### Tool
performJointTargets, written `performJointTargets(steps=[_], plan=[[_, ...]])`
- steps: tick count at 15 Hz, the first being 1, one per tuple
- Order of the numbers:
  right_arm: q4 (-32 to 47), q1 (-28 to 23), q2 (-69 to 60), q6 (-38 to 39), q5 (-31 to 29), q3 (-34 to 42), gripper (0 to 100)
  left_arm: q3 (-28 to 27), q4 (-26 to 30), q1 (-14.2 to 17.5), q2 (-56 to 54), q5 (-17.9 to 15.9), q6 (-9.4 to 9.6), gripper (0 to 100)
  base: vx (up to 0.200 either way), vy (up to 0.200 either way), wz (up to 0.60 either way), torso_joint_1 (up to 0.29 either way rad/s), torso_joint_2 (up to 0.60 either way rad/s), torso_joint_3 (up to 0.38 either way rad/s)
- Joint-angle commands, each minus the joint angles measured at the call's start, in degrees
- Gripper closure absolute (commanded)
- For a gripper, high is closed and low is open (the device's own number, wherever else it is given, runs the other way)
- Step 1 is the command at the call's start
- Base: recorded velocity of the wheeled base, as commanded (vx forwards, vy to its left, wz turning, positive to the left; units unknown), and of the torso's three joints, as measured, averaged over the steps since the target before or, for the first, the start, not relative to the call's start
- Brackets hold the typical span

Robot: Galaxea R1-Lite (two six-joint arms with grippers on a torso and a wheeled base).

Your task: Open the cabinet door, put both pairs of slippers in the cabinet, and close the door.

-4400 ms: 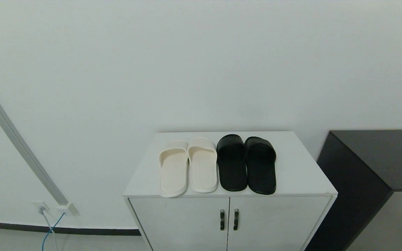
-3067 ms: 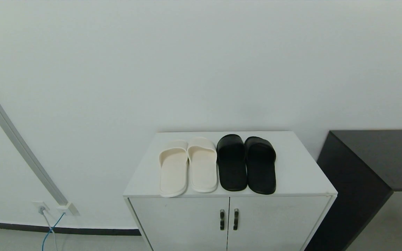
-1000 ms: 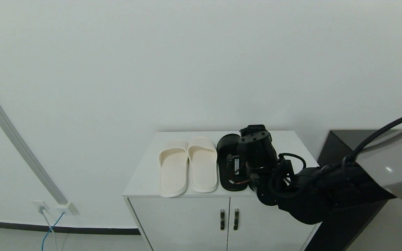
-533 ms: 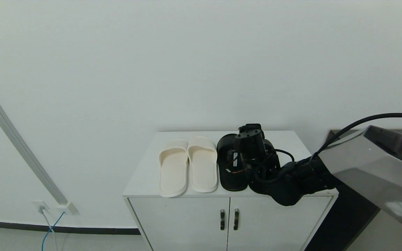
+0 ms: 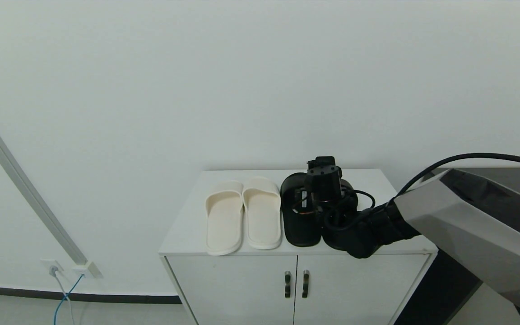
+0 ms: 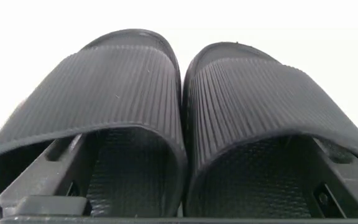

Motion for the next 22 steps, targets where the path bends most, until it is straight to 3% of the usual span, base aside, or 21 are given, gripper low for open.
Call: performJointTargets(steps=[1,2,3,11,14,15,19,22], plan=[[-0.1,0.0,0.8,0.0,0.0,-0.2,0,0.0,0.0,0.0,0.0,0.0,-0.02,100,0.0,0.0,0.0,0.0,0.0,0.0],[-0.1,0.0,0.9,0.0,0.0,-0.2,0,0.0,0.0,0.0,0.0,0.0,-0.02,100,0.0,0.0,0.0,0.0,0.0,0.0],[-0.6,-0.1,1.1,0.0,0.0,-0.5,100,0.0,0.0,0.0,0.0,0.0,-0.02,100,0.0,0.0,0.0,0.0,0.0,0.0],[-0.6,-0.2,-0.7,-0.2,-0.1,0.4,100,0.0,0.0,0.0,0.0,0.1,-0.11,100,0.0,0.0,0.0,0.0,0.0,0.0],[-0.7,0.2,-6.2,-1.6,0.1,4.7,100,0.0,0.0,0.0,0.0,0.1,-0.11,100,0.0,0.0,0.0,0.0,0.0,0.0],[-0.7,1.0,-11.5,-2.5,1.3,9.7,100,0.0,0.0,0.0,0.0,0.1,-0.11,100,0.0,0.0,0.0,0.0,0.0,0.0],[-0.9,5.4,-26.4,-2.6,12.3,25.6,100,0.0,0.0,0.0,0.0,0.0,-0.02,100,0.0,0.0,0.0,0.0,0.0,0.0],[-2.0,7.0,-38.7,-4.0,26.7,38.6,100,0.0,0.0,0.0,0.0,0.0,-0.02,100,0.0,0.0,0.0,0.0,0.0,0.0]])
